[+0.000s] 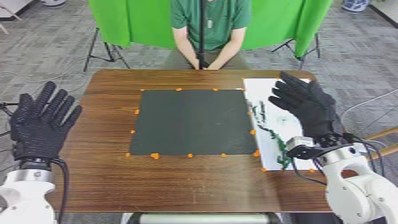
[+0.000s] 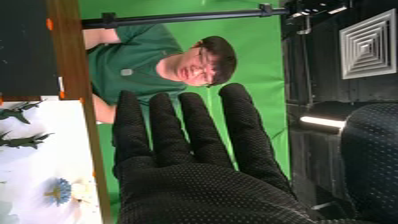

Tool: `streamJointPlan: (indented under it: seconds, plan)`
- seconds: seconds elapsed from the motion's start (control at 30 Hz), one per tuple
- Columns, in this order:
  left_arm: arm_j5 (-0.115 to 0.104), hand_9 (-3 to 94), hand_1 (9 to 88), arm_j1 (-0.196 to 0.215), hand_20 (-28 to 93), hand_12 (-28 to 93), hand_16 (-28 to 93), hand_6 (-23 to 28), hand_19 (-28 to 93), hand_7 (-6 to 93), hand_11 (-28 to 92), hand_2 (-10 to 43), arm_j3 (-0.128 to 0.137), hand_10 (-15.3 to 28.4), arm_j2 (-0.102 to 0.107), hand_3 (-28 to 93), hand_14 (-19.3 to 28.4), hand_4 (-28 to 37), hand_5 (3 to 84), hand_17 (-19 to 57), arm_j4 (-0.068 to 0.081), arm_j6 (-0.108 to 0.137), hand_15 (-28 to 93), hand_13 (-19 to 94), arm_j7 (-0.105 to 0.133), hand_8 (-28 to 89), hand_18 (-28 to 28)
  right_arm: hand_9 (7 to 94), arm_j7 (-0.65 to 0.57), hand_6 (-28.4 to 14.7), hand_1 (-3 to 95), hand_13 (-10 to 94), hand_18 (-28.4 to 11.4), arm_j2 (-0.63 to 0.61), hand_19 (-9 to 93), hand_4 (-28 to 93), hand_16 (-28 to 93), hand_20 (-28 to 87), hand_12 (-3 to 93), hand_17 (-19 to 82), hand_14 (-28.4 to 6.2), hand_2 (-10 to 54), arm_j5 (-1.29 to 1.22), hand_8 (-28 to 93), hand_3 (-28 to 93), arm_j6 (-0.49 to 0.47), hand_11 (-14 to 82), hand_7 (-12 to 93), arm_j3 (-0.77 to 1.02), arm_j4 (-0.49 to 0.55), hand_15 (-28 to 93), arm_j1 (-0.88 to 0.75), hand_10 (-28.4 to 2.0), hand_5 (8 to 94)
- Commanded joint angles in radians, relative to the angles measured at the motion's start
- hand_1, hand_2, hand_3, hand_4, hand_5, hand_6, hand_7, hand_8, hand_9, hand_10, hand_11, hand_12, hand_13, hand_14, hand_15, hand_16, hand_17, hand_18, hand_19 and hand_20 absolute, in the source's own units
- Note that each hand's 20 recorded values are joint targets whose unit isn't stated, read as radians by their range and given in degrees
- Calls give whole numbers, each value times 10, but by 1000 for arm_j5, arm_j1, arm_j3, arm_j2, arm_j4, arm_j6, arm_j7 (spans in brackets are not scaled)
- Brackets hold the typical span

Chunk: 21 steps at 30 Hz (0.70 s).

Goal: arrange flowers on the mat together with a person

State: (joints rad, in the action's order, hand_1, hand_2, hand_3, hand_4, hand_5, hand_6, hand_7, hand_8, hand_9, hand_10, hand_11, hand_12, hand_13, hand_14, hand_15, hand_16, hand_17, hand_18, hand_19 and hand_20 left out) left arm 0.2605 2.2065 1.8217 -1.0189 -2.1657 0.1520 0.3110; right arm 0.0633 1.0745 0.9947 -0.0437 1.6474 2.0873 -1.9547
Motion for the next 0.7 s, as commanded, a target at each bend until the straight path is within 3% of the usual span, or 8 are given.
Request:
streamJointPlan:
  seconds: [0.03,0.13,0.23,0.33,0.5,0.7]
  plan:
    - [-13,232,276,17,113,45,-56,56,240,91,117,149,1,119,-4,612,93,-283,334,-65,3,-10,126,133,7,-92,125,335,-9,-47,82,259,-178,-6,261,-262,212,103,142,98,-160,136,10,-69,713,-3,22,85,2,4,43,1,-177,358]
    - [-14,233,276,21,113,46,-56,57,239,90,117,149,3,120,-5,612,93,-283,336,-65,2,-8,127,133,8,-92,125,334,-12,-47,84,260,-179,-8,262,-261,211,103,142,98,-160,136,18,-69,712,7,22,86,5,8,43,-3,-178,358]
    - [-17,234,276,20,113,46,-57,57,240,90,117,149,2,120,-6,613,94,-283,336,-65,2,-7,127,134,4,-92,125,317,-61,-47,101,247,-178,-30,264,-258,211,104,143,96,-161,120,189,-69,713,177,18,83,-28,43,38,-14,-178,348]
    - [-18,234,277,21,113,47,-57,57,240,90,119,149,-1,120,-9,611,94,-283,336,-65,2,-8,127,134,5,-92,125,296,-124,-53,120,235,-178,-52,272,-250,214,106,145,92,-165,88,398,-67,716,270,12,84,-49,60,31,-18,-185,340]
    - [-19,234,275,27,112,46,-57,57,240,89,117,149,4,121,-11,612,94,-283,336,-64,-1,-7,127,133,10,-91,125,277,-215,-64,155,198,-157,-70,292,-223,218,92,152,75,-169,17,685,-68,702,258,4,85,-22,92,32,-54,-192,321]
    - [-21,234,275,31,112,46,-56,57,239,90,117,149,7,120,-11,613,93,-283,336,-64,-3,-5,125,134,15,-92,124,268,-293,-66,176,189,-162,-101,308,-207,218,84,157,65,-169,-44,937,-63,708,280,1,79,-4,119,30,-108,-193,309]
